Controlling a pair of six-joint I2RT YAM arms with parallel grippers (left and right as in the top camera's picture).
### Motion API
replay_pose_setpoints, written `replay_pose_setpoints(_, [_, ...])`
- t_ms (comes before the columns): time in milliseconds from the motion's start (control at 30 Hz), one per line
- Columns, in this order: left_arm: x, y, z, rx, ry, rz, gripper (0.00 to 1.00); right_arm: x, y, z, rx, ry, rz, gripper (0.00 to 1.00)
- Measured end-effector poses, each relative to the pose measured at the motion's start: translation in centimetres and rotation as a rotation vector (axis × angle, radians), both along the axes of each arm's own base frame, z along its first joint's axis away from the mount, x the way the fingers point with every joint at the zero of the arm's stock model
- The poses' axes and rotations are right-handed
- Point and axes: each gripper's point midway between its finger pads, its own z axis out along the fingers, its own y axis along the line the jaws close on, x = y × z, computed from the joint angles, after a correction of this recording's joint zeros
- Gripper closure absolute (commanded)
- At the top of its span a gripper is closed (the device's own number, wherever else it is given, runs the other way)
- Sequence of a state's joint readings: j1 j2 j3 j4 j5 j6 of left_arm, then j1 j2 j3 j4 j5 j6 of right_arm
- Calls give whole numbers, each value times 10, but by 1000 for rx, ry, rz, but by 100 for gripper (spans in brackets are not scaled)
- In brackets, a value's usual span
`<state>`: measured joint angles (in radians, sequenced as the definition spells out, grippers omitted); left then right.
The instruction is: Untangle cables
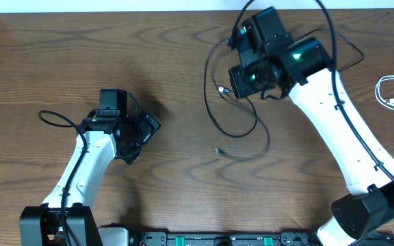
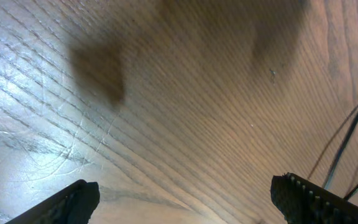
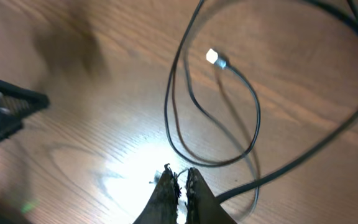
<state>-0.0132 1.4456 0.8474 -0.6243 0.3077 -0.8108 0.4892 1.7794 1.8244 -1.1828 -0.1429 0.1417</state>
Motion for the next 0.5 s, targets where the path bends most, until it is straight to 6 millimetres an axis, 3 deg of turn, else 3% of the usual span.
replay_pose_setpoints(100, [0,0,0,0,1,0,7,-4,0,-26,-20,34,7,88])
replay_pose_setpoints(367, [0,0,0,0,0,0,7,-14,-12,-122,-74,96,-77,81])
replay_pose_setpoints(500, [0,0,0,0,0,0,7,-20,-19,-150,-83,110,-126,55])
